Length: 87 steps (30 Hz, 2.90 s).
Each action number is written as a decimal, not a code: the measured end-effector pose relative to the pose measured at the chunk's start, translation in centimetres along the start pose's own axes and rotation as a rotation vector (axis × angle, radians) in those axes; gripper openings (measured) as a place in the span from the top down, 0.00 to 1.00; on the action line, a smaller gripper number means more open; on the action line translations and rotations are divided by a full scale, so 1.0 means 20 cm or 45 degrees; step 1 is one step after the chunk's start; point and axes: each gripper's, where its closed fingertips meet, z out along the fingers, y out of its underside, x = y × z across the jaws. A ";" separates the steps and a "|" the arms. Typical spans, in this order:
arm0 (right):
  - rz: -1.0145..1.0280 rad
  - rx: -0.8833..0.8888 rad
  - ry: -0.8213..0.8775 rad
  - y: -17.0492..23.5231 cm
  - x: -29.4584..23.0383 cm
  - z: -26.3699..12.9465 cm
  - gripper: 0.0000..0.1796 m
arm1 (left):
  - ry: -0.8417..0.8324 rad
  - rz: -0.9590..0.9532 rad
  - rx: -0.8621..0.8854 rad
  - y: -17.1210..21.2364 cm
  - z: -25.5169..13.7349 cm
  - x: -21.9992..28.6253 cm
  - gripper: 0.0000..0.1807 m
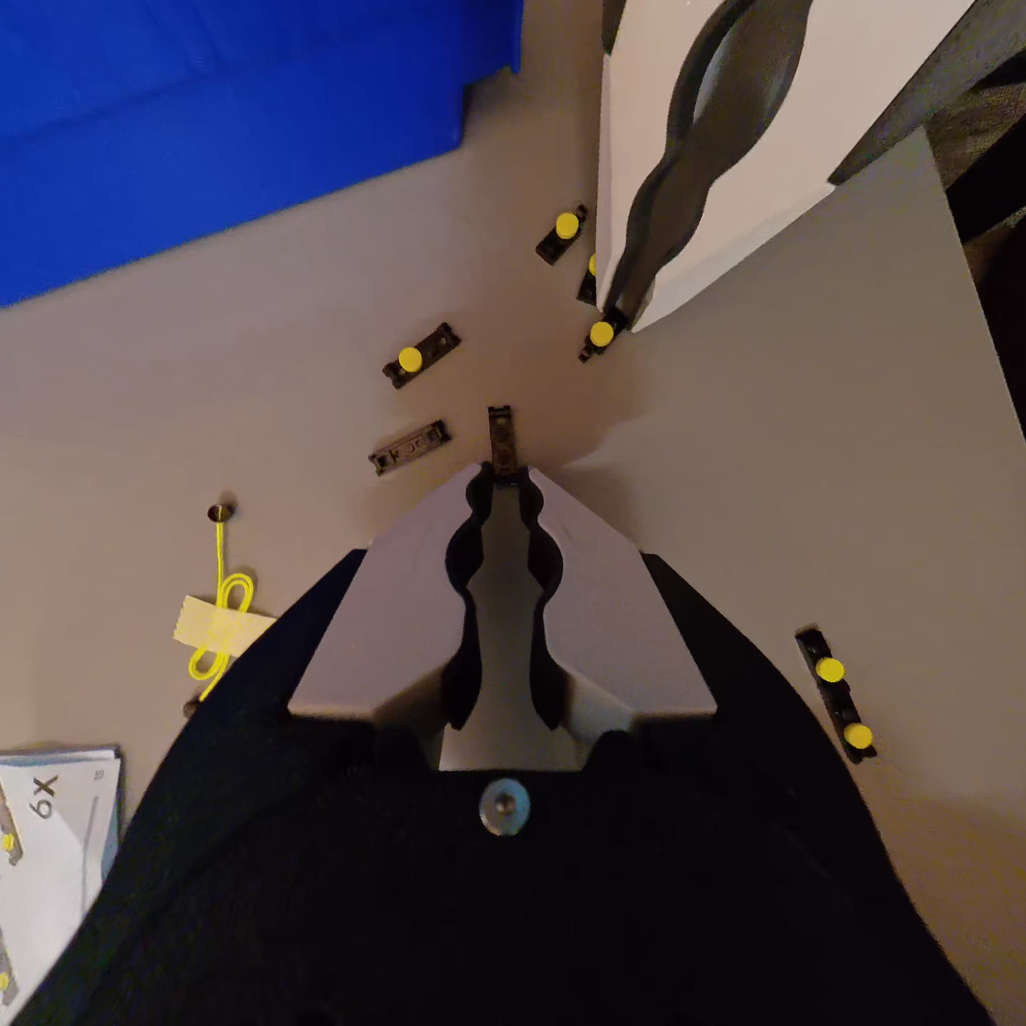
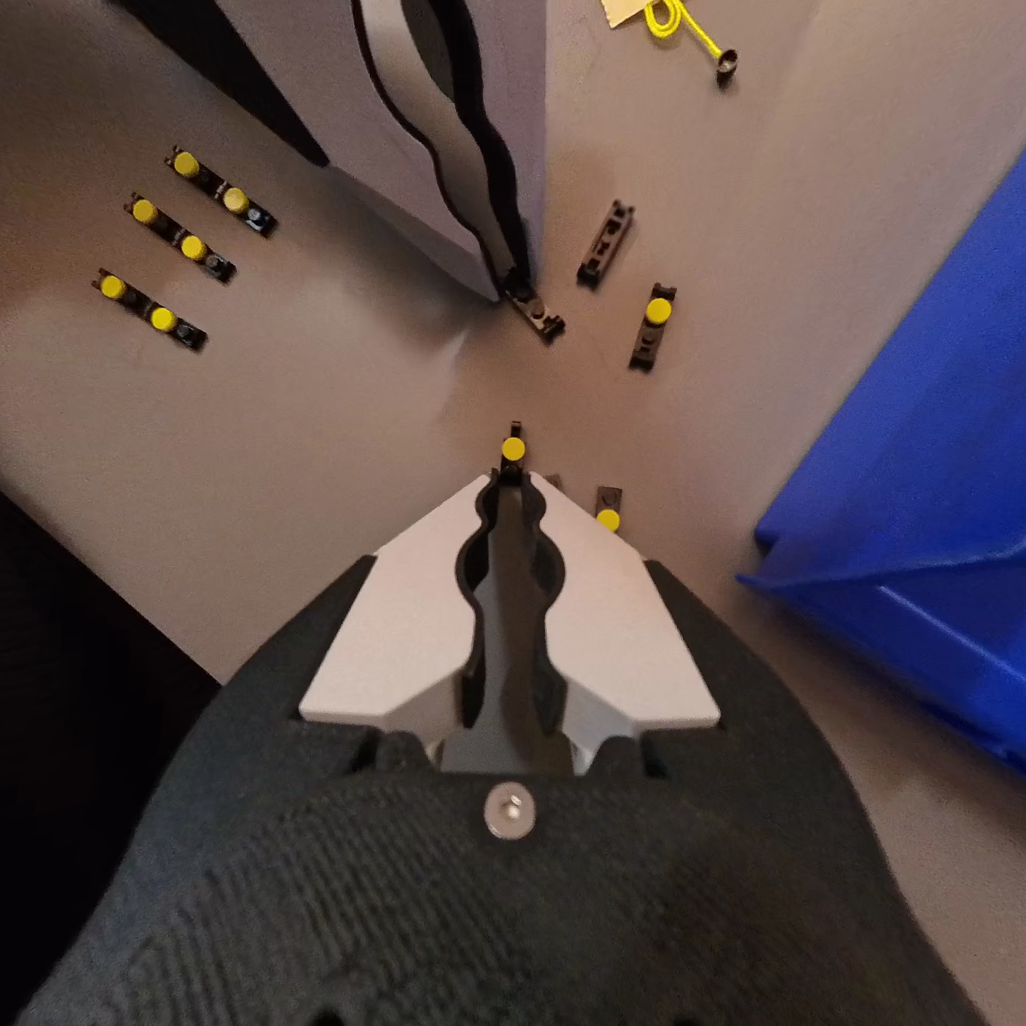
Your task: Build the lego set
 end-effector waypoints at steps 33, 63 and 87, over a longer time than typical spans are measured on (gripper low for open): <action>-0.447 0.104 -0.229 -0.31 -0.29 0.23 0.97 | -0.195 -0.439 0.153 0.46 -0.34 0.24 0.97; -0.593 0.161 -0.336 -0.39 -0.37 0.28 0.97 | -0.249 -0.410 0.177 0.44 -0.34 0.21 0.88; -0.704 0.149 -0.383 -0.47 -0.42 0.34 0.97 | -0.264 -0.364 0.139 0.45 -0.32 0.20 0.97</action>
